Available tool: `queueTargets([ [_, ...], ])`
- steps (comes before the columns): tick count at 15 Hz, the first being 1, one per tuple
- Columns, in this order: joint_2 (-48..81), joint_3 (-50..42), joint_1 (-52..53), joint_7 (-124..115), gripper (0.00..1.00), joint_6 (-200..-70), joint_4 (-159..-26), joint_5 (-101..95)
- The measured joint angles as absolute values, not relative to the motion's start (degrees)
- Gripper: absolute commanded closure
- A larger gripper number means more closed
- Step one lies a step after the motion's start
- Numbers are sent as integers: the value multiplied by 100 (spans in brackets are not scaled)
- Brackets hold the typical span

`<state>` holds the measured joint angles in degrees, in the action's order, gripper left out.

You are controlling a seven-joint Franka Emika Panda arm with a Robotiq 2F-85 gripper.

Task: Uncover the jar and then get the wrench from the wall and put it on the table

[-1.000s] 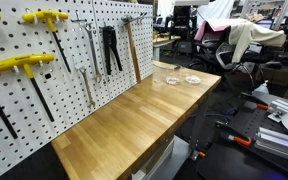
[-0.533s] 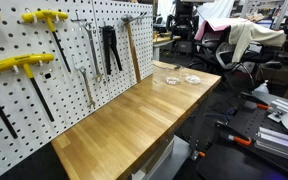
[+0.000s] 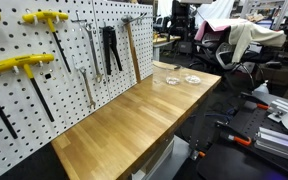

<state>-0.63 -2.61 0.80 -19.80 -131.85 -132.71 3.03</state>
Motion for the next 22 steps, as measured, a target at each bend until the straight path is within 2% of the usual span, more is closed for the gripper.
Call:
queueTargets([
  [4, -296, 127, 329, -1396, 0, -13308, -13775, 245],
  [10, -1319, 563, 614, -1078, 0, -13791, -14861, -198],
  [18, -1389, 550, 602, -976, 0, -13868, -14924, -196],
  [22, -1348, 918, 773, -968, 0, -14709, -14924, -468],
])
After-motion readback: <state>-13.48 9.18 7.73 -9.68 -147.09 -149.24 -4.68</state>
